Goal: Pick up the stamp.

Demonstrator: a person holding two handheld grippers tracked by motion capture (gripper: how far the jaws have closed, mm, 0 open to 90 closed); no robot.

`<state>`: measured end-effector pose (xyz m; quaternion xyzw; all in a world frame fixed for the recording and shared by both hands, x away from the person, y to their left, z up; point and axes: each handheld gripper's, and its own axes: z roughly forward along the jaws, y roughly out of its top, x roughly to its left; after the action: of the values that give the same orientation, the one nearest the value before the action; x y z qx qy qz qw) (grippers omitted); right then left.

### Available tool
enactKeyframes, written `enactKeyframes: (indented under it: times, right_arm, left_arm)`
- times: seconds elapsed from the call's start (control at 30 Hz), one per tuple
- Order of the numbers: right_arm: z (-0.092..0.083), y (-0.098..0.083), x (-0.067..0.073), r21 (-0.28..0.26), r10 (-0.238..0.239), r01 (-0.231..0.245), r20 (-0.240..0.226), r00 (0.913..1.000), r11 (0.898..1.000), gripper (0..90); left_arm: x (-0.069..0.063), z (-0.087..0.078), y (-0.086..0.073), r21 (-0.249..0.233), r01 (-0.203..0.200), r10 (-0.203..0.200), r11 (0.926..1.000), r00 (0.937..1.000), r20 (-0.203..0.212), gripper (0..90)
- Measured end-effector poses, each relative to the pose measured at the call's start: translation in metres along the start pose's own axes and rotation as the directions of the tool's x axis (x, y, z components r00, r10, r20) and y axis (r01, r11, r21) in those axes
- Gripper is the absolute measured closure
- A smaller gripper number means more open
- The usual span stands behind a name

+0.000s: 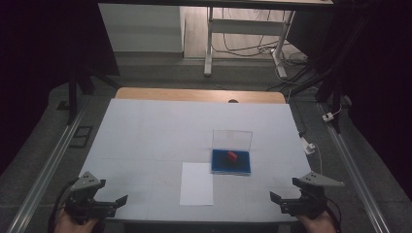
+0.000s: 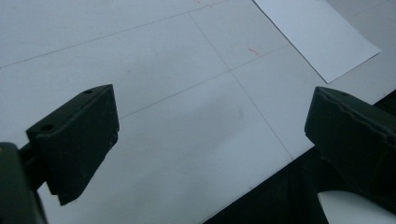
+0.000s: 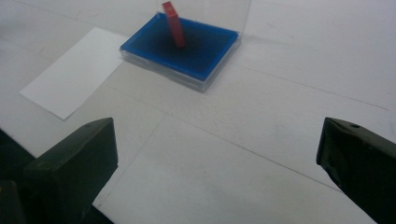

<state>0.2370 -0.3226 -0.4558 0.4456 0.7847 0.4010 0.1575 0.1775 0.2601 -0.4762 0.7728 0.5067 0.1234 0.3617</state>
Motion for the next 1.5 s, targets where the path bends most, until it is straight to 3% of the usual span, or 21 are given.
enactKeyframes:
  times: [0.2,0.57,1.03,1.5]
  right_arm:
    - [0.003,0.001,0.002,0.025,-0.027,0.027,-0.02,0.9994,0.999,0.0]
    - [0.004,0.002,0.002,0.036,-0.023,0.025,-0.039,0.999,0.999,0.0]
    - [0.004,0.002,0.006,0.036,-0.062,0.063,-0.044,0.9971,0.997,0.0]
    - [0.009,0.01,0.014,0.02,-0.103,0.106,-0.097,0.99,0.994,0.0]
  left_arm:
    - [-0.003,0.001,0.0,0.011,-0.028,0.028,0.9995,0.9994,-0.018,3.5]
    - [-0.009,0.003,0.0,0.024,-0.063,0.064,0.9977,0.9964,-0.055,3.6]
    - [-0.008,0.002,0.0,0.021,-0.057,0.058,0.9982,0.9973,-0.045,3.7]
    - [-0.009,0.003,0.001,0.031,-0.069,0.07,0.9971,0.9966,-0.042,4.3]
